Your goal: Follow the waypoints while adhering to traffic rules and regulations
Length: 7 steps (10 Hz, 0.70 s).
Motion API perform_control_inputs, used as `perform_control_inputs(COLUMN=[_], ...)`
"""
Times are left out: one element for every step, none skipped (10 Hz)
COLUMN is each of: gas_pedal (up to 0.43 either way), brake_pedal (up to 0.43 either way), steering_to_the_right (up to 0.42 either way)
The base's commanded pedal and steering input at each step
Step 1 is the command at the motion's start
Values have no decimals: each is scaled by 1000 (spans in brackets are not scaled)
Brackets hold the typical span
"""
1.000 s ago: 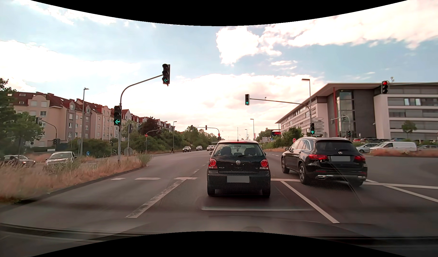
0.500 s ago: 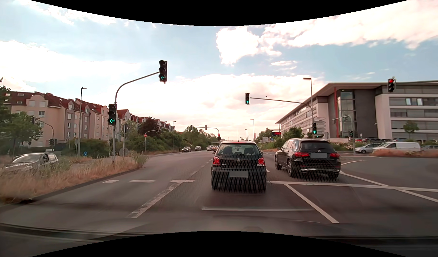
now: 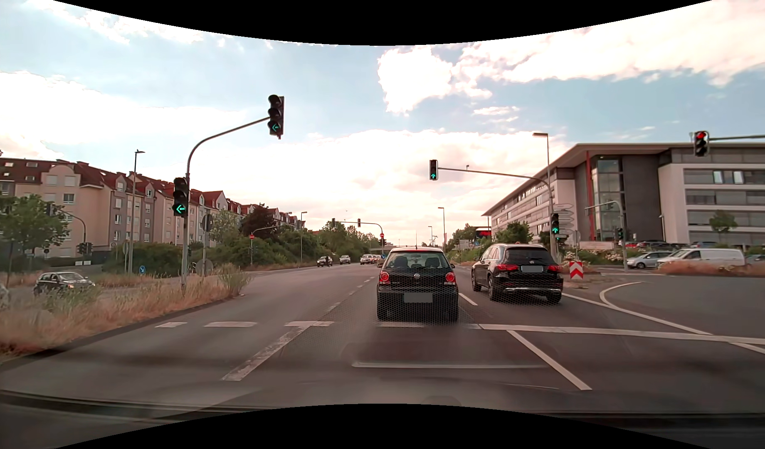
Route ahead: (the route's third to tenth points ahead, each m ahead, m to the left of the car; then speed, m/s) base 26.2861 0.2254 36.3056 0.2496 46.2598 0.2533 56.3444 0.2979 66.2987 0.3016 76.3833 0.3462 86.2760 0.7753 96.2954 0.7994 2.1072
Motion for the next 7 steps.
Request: perform_control_inputs(gas_pedal=[319,319,331,339,339,339,339], brake_pedal=[0,0,0,0,0,0,0], steering_to_the_right=[-3,-3,-3,-3,-2,-3,-2])
